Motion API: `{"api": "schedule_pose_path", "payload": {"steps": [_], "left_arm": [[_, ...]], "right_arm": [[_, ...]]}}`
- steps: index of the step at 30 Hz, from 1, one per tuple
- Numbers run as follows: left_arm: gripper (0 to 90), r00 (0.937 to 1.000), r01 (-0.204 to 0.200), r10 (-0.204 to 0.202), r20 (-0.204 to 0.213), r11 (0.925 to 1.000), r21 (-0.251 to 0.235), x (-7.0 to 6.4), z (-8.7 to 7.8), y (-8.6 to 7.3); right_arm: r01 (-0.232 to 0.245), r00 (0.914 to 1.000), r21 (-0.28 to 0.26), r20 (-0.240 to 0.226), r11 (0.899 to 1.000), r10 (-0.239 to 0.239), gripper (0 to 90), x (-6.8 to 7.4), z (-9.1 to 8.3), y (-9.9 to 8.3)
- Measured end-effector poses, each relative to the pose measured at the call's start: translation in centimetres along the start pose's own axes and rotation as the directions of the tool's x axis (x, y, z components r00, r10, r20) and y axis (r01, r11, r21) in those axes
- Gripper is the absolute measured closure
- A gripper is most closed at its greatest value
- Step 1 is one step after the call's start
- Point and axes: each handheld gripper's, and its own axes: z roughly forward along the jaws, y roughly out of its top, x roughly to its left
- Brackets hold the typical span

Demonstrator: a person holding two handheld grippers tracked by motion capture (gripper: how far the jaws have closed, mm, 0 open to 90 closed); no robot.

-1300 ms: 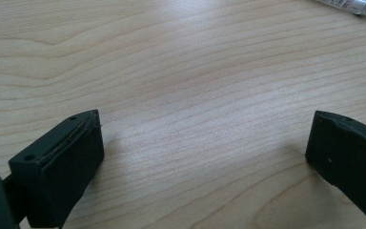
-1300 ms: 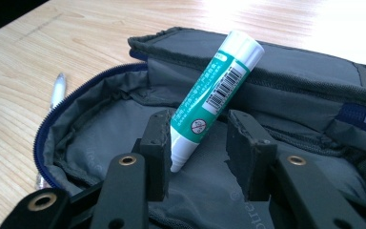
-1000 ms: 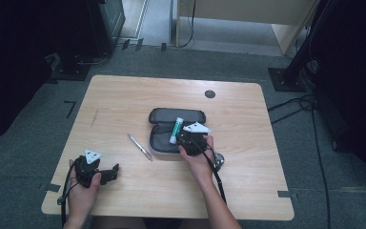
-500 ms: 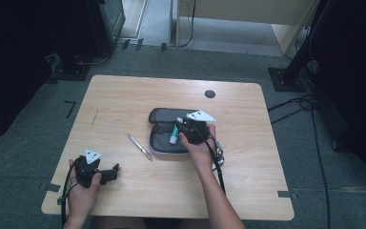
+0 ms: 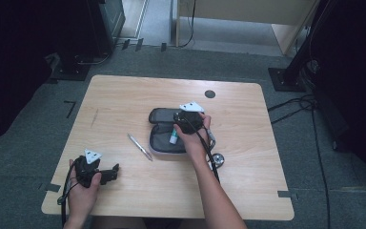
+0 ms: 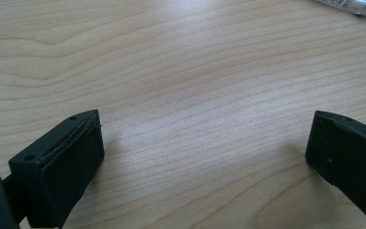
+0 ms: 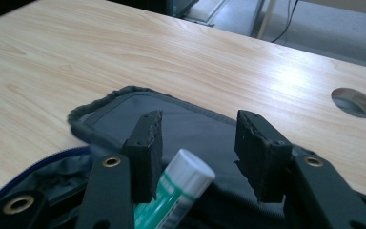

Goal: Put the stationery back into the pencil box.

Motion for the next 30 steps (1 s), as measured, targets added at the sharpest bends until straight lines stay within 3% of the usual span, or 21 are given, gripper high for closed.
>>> {"api": "schedule_pose_path", "payload": {"steps": [5,10,17,19,22,25,30], "left_arm": [[0.0,1.0,0.0,0.0,0.0,1.0,0.0,0.0,0.0,0.0],[0.0,1.0,-0.003,0.003,0.003,1.0,0.001,0.0,0.0,0.0],[0.0,1.0,-0.003,0.003,0.003,1.0,0.002,0.0,0.0,0.0],[0.0,1.0,-0.002,0.002,0.003,1.0,0.001,0.0,0.0,0.0],[0.0,1.0,-0.003,0.003,0.002,1.0,0.002,0.0,0.0,0.0],[0.0,1.0,-0.003,0.003,0.003,1.0,0.002,0.0,0.0,0.0],[0.0,1.0,-0.001,0.001,0.003,1.0,0.001,0.0,0.0,0.0]], "right_arm": [[0.028,0.9992,0.045,0.028,0.999,-0.03,51.7,-0.4,0.4,0.2],[0.027,0.999,0.059,0.034,0.998,-0.029,51.2,-0.9,0.0,-0.3],[0.036,0.9991,0.059,0.02,0.998,-0.037,48.7,-1.8,-1.6,-1.4],[0.019,0.9998,0.051,0.005,0.999,-0.019,48.6,-2.1,-2.4,-1.9],[-0.001,0.9989,0.045,-0.047,0.999,0.003,60.1,-2.4,-3.5,-2.7],[-0.016,0.9922,0.072,-0.122,0.997,0.025,72.6,-2.2,-4.3,-3.8],[0.021,0.9701,0.107,-0.243,0.994,0.006,77.0,0.0,-4.3,-5.0]]}}
